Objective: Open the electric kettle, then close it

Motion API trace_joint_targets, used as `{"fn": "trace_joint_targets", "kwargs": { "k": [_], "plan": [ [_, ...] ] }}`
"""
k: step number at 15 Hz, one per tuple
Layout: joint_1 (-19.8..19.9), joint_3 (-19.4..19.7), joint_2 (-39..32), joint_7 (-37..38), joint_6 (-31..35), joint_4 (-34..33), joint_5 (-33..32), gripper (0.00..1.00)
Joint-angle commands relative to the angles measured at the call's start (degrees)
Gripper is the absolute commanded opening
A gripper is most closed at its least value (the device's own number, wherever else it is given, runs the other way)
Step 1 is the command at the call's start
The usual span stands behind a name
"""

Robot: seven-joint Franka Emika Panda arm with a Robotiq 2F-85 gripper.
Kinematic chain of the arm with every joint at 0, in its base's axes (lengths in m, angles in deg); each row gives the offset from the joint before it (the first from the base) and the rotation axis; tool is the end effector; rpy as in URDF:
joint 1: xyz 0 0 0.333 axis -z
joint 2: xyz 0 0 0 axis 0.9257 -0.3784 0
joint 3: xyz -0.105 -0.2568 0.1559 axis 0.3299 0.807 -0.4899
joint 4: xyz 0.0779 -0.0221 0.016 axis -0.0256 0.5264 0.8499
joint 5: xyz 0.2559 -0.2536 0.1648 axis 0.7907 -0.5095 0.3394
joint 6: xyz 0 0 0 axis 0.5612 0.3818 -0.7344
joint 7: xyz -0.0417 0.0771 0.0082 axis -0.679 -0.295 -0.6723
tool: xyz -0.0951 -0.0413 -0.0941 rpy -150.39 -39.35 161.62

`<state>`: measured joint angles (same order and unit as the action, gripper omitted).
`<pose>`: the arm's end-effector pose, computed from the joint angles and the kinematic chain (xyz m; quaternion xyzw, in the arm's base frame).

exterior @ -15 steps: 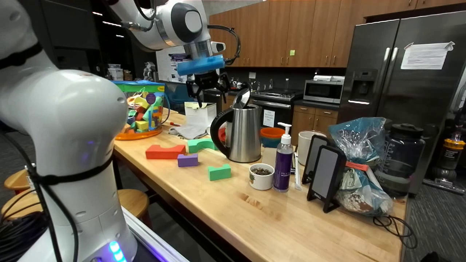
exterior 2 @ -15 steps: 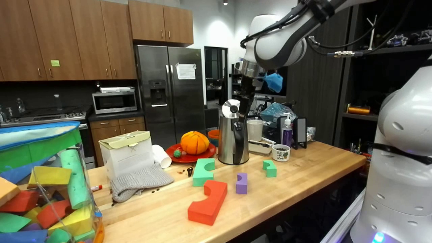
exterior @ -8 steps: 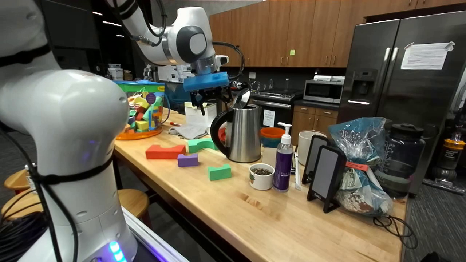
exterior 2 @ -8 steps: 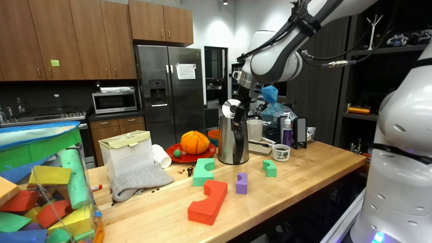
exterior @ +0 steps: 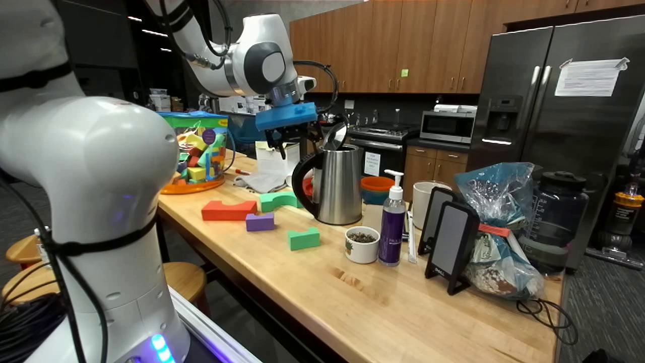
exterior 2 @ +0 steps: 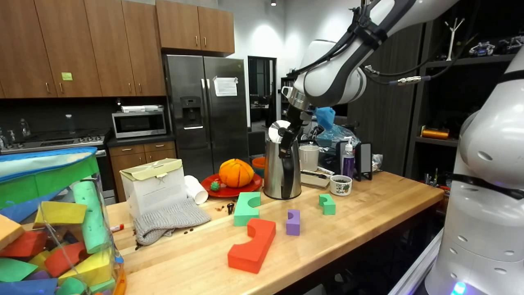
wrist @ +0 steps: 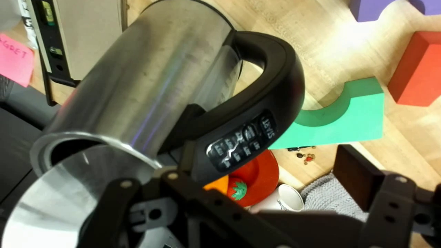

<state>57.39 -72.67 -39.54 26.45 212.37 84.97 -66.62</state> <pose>0.4294 0.0479 0.3514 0.9356 0.2798 0.2127 0.0338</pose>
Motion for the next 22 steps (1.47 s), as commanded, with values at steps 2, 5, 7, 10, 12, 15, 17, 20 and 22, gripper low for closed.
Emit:
{"fn": "trace_joint_targets", "kwargs": {
  "k": [2,5,7,10,12,15,17,20,22],
  "plan": [
    [2.7,-2.5,1.4,3.1,4.4,1.0,-3.8,1.00],
    [6.0,-5.4,1.6,6.2,4.1,0.5,-8.9,1.00],
    [7.1,-6.6,1.4,7.3,1.0,-0.1,-11.3,1.00],
    [5.4,-6.1,1.2,5.5,-5.5,-0.6,-10.3,1.00],
    [4.7,-6.3,1.7,4.8,-8.9,-0.5,-10.3,1.00],
    [3.4,-6.5,2.6,4.1,-12.3,-0.7,-10.0,1.00],
    [2.1,-6.7,2.9,3.4,-13.8,-0.7,-9.6,1.00],
    [0.4,-6.6,2.8,2.0,-15.1,-1.0,-9.1,1.00],
    [-0.2,-6.3,2.6,1.2,-14.8,-1.0,-8.8,1.00]
  ]
}}
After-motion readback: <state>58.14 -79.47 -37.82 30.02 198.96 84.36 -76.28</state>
